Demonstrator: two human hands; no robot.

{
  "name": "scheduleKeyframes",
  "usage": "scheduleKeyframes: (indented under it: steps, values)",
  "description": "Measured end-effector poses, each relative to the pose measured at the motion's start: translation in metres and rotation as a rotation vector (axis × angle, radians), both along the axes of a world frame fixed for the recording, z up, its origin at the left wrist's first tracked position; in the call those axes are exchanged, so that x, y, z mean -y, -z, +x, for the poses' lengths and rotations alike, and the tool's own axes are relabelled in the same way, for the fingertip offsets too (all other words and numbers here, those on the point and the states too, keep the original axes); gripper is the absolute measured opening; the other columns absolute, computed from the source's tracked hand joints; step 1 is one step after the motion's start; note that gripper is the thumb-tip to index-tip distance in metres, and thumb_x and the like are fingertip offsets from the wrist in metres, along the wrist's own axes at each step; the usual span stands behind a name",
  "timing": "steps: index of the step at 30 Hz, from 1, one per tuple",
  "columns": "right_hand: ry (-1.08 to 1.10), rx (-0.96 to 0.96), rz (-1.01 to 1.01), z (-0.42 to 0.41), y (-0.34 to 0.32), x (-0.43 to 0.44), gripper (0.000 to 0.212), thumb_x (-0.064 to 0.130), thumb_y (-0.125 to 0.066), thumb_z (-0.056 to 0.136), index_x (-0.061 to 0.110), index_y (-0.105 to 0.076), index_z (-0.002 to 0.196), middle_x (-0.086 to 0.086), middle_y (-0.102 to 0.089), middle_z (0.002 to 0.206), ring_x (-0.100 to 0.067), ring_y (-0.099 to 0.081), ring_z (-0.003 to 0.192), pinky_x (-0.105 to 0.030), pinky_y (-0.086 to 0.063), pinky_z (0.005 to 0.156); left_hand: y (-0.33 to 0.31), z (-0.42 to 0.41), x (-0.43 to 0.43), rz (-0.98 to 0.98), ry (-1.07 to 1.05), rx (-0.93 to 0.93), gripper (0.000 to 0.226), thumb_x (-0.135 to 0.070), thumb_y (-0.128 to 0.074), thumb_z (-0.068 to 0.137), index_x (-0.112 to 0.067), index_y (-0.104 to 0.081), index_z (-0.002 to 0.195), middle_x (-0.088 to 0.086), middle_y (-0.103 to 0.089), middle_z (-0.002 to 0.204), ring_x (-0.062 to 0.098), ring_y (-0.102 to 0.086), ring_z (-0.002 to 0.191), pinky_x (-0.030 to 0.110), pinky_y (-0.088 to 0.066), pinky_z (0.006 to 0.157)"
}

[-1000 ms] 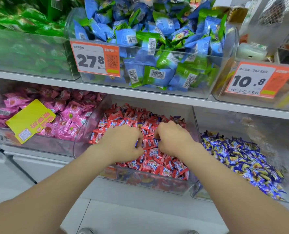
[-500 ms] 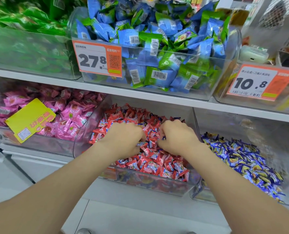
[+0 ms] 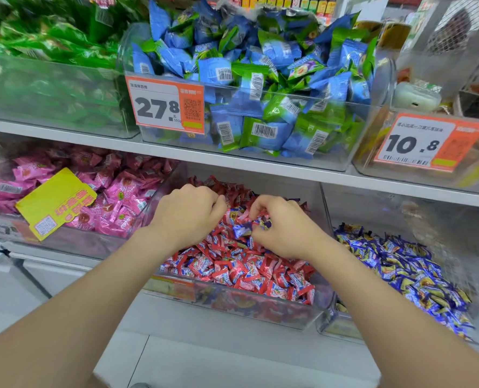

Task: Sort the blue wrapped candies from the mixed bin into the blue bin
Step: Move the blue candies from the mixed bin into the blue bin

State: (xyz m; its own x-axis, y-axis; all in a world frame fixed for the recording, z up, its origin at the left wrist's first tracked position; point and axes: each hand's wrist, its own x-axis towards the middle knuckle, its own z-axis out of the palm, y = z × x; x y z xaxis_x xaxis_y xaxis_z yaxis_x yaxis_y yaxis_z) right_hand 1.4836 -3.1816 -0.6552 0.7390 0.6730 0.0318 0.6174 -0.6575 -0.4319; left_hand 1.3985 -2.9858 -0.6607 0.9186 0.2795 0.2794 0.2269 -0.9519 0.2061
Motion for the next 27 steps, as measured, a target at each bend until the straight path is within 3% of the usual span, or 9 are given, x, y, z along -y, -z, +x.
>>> scheduleKeyframes:
  steps: [2, 5, 9, 12, 14, 17, 21, 23, 27]
  values:
    - [-0.004, -0.027, -0.056, 0.001, 0.005, -0.007, 0.007, 0.028, -0.069, 0.081, 0.030, -0.071, 0.087, 0.010, -0.063, 0.078, -0.016, -0.056, 0.083, -0.039, -0.056, 0.079, 0.003, 0.003, 0.000, 0.021, 0.018, -0.033, 0.042, -0.049, -0.044, 0.105, -0.020, -0.059, 0.079, 0.002, -0.049, 0.071, 0.042, -0.061, 0.078, 0.039, -0.044, 0.065]
    - [-0.004, -0.006, -0.157, -0.001, 0.011, -0.014, 0.005, 0.034, -0.075, 0.078, 0.029, -0.075, 0.076, 0.009, -0.068, 0.080, -0.016, -0.061, 0.086, -0.040, -0.060, 0.076, 0.007, 0.009, -0.001, 0.081, 0.133, -0.063, 0.021, -0.047, -0.049, 0.104, -0.037, -0.061, 0.118, -0.002, -0.067, 0.102, 0.033, -0.067, 0.099, 0.041, -0.051, 0.074]
    - [-0.001, 0.116, -0.253, -0.002, 0.014, -0.019, 0.037, 0.057, -0.084, 0.077, 0.031, -0.070, 0.100, 0.005, -0.059, 0.099, -0.023, -0.059, 0.103, -0.039, -0.049, 0.077, 0.008, 0.020, 0.003, 0.092, 0.219, -0.121, 0.036, -0.050, -0.048, 0.106, -0.040, -0.052, 0.140, -0.003, -0.062, 0.132, 0.029, -0.064, 0.117, 0.043, -0.051, 0.084]
    - [-0.064, 0.216, -0.410, -0.002, 0.015, -0.019, 0.058, 0.060, -0.083, 0.080, 0.026, -0.063, 0.122, -0.002, -0.062, 0.111, -0.029, -0.063, 0.106, -0.041, -0.050, 0.081, 0.010, 0.029, 0.009, 0.151, 0.196, -0.197, 0.039, -0.053, -0.051, 0.104, -0.040, -0.054, 0.141, 0.002, -0.061, 0.131, 0.032, -0.065, 0.115, 0.043, -0.051, 0.084]
    - [-0.121, 0.252, -0.471, -0.001, 0.016, -0.020, 0.055, 0.059, -0.080, 0.084, 0.024, -0.063, 0.123, -0.005, -0.064, 0.113, -0.031, -0.065, 0.105, -0.039, -0.050, 0.077, 0.011, 0.035, 0.013, 0.198, 0.171, -0.212, 0.034, -0.044, -0.059, 0.101, -0.038, -0.058, 0.135, 0.002, -0.062, 0.129, 0.032, -0.066, 0.112, 0.040, -0.049, 0.079]
    - [-0.157, 0.260, -0.454, 0.001, 0.015, -0.017, 0.040, 0.054, -0.072, 0.092, 0.021, -0.064, 0.112, -0.004, -0.064, 0.104, -0.031, -0.064, 0.100, -0.038, -0.047, 0.073, 0.010, 0.038, 0.016, 0.267, 0.136, -0.246, 0.035, -0.036, -0.068, 0.097, -0.038, -0.062, 0.132, 0.002, -0.062, 0.129, 0.033, -0.066, 0.111, 0.038, -0.041, 0.075]
    - [-0.087, 0.139, -0.368, 0.008, 0.012, -0.005, 0.042, 0.054, -0.057, 0.101, 0.016, -0.045, 0.087, -0.003, -0.044, 0.080, -0.030, -0.055, 0.083, -0.038, -0.041, 0.067, 0.012, 0.037, 0.015, 0.274, 0.083, -0.228, 0.043, -0.036, -0.070, 0.093, -0.038, -0.060, 0.134, 0.002, -0.061, 0.125, 0.033, -0.066, 0.110, 0.038, -0.040, 0.072]
    - [-0.068, 0.099, -0.279, 0.009, 0.014, -0.003, 0.041, 0.047, -0.059, 0.099, 0.016, -0.041, 0.080, -0.006, -0.046, 0.074, -0.027, -0.051, 0.073, -0.039, -0.040, 0.062, 0.012, 0.036, 0.013, 0.237, 0.049, -0.210, 0.038, -0.038, -0.073, 0.087, -0.034, -0.063, 0.124, 0.002, -0.063, 0.121, 0.033, -0.067, 0.105, 0.038, -0.041, 0.070]
    - [-0.003, 0.179, -0.172, 0.004, 0.011, -0.008, 0.020, 0.030, -0.062, 0.090, 0.024, -0.062, 0.109, -0.001, -0.058, 0.085, -0.030, -0.061, 0.086, -0.038, -0.048, 0.064, 0.011, 0.032, 0.009, 0.156, 0.043, -0.221, 0.031, -0.042, -0.076, 0.081, -0.033, -0.068, 0.109, 0.000, -0.062, 0.114, 0.032, -0.066, 0.101, 0.036, -0.042, 0.073]
